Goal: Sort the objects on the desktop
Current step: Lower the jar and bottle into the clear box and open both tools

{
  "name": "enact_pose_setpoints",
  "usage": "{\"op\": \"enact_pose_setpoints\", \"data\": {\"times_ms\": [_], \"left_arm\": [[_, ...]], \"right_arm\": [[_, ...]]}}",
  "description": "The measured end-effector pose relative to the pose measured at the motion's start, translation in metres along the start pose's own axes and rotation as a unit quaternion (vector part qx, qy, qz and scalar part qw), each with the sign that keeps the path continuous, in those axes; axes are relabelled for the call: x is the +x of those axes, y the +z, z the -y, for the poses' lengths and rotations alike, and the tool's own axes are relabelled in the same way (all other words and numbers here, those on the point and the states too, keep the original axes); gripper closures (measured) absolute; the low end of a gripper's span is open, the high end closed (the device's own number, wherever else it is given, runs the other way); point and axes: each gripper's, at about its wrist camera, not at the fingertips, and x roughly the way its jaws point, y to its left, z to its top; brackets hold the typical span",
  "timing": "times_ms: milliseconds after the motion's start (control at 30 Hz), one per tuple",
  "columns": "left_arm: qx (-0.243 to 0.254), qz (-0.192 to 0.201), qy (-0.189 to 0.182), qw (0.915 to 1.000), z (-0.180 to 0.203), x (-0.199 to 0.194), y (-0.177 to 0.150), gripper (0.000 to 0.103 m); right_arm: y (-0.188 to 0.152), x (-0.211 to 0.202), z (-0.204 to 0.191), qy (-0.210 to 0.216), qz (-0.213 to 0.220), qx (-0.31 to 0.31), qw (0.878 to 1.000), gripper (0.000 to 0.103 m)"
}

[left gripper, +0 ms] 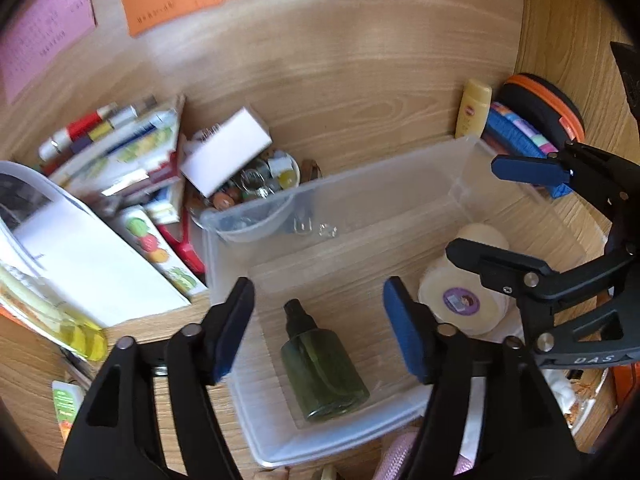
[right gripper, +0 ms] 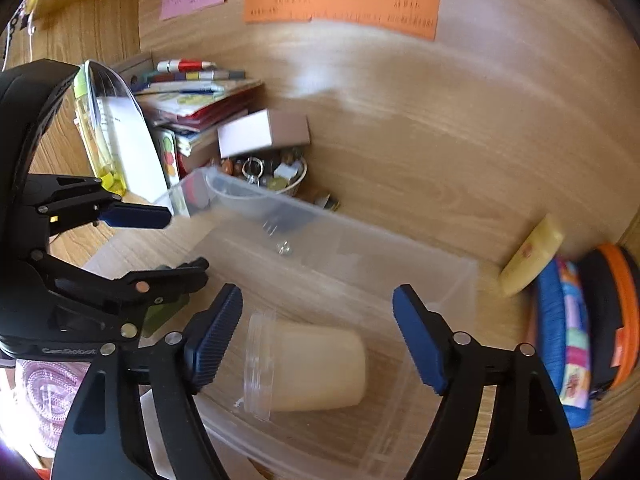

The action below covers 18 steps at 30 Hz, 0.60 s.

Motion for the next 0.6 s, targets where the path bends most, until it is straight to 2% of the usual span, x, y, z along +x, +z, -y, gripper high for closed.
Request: {"op": "enact_pose_setpoints", "data": {"times_ms": [133,167,433,600], "left_arm": [[-0.007,0.025,0.018,0.9995,-0.004,-0.021,0.001,0.022],[-0.01,0.03,0.017,0.9994,-0.004,-0.025,0.0,0.02],[-0.015,0.066,0.042,0.9968,-0.008,-0.066,-0.009,0.014],[-0.019,0.095,0.055,0.9938,-0.009,-0.096,-0.022,0.011]], "right_arm": [[0.005,-0.014,-0.003,-0.019,0.006,-0.004,1.0,0.025],[0.006,-0.019,-0.004,-0.026,0.009,-0.005,1.0,0.021],[0.007,-0.066,-0.009,-0.051,0.048,-0.004,0.998,0.016],[0.002,-0.097,-0.014,-0.059,0.077,0.005,0.995,0.005]]}}
